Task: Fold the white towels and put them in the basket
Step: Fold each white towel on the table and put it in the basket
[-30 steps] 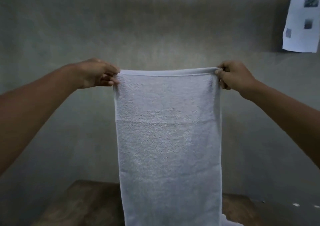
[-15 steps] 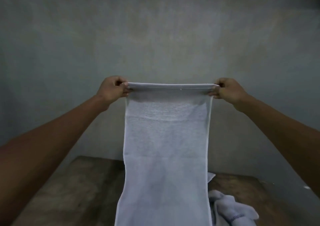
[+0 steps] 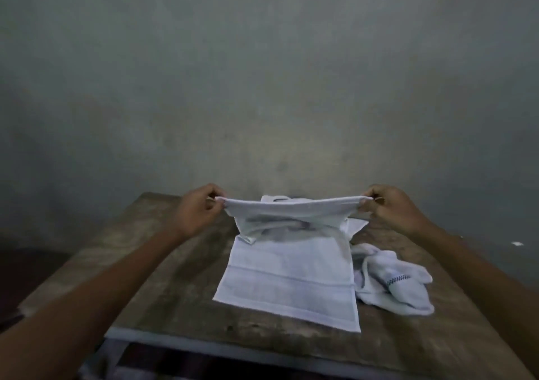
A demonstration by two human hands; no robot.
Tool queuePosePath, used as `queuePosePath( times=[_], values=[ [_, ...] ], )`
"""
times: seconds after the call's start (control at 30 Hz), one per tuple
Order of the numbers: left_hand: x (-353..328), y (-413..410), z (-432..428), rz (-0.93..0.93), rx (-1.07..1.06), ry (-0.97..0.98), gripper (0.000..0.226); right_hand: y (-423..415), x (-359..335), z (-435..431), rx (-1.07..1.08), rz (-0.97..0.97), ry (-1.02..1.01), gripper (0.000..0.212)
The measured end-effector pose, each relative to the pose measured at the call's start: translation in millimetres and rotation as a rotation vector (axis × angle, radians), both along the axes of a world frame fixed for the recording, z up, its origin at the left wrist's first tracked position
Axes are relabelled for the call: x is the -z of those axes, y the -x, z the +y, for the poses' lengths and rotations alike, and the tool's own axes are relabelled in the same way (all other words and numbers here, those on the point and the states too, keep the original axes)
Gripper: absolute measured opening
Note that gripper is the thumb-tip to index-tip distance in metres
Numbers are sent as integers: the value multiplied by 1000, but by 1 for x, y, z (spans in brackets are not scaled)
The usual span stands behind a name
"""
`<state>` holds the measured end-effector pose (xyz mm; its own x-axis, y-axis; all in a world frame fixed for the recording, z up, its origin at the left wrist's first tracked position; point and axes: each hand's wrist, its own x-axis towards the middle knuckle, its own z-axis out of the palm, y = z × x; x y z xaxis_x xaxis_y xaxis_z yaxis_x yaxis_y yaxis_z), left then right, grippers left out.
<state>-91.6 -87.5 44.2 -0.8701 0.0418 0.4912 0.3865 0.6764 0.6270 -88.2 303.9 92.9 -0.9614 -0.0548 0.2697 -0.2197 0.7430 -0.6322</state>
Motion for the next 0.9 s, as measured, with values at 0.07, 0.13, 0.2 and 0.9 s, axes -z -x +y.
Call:
queuePosePath(
  times=[0.07,0.13,0.2,0.9],
  values=[
    [43,-16,-3,-115,43,-27,19,-22,34,1,-40,-10,-105,24],
    [80,-29,-4,-183,51,11,16,-42,70,0,-92,-19,-216,31],
    [109,-41,-4,-228,30,101,14,-60,106,2,-135,-64,-268,31],
    [168,-79,-15,-104,88,206,39,-112,201,11,-134,287,-540,28]
  ],
)
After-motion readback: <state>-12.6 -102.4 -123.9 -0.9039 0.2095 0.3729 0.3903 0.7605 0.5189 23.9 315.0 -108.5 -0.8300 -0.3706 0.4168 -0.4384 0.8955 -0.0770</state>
